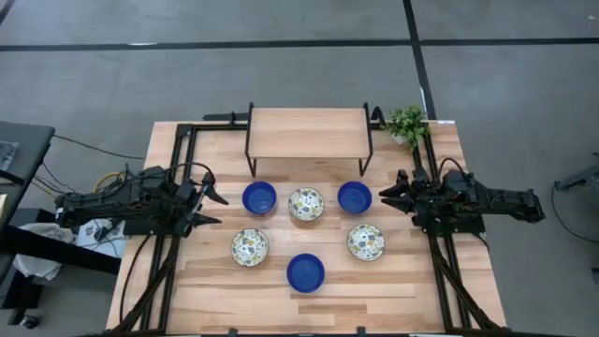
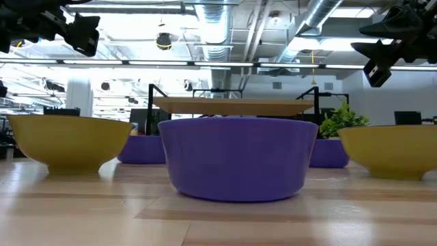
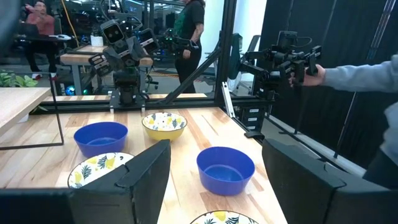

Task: Pick & Place Mini bowls
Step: Put the right white patterned bowl on the shelf

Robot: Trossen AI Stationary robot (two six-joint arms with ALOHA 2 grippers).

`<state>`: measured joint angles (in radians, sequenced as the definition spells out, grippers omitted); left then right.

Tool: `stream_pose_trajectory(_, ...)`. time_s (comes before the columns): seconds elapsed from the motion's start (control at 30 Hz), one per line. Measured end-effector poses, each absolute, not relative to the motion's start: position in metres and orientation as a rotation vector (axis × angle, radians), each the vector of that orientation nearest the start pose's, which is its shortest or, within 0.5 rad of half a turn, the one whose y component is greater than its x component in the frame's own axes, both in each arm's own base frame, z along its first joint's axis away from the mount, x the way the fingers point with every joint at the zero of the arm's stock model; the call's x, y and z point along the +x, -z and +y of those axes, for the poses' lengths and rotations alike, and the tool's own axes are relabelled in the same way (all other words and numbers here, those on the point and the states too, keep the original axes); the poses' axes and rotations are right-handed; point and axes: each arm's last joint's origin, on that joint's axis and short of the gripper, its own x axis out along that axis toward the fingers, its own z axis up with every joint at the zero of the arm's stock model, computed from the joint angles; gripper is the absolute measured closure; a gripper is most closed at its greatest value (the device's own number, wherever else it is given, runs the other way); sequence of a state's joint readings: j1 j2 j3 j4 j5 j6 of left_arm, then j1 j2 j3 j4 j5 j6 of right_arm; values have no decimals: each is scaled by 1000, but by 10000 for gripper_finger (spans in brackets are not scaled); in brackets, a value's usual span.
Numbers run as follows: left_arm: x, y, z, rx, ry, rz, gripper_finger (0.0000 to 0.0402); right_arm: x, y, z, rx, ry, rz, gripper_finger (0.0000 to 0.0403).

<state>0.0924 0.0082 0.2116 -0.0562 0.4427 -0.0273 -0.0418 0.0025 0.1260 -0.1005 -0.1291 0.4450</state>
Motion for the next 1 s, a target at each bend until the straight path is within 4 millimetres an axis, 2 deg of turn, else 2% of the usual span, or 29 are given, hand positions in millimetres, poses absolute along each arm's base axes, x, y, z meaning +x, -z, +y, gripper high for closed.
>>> stream_pose_trajectory(0.57,77,-230,-5,17,347,-157,149,88,-199,0,440,-99,-35,285)
stream_pose_trajectory(1.0,77,-230,-5,18,347,-160,149,88,-204,5,384,-180,-69,285)
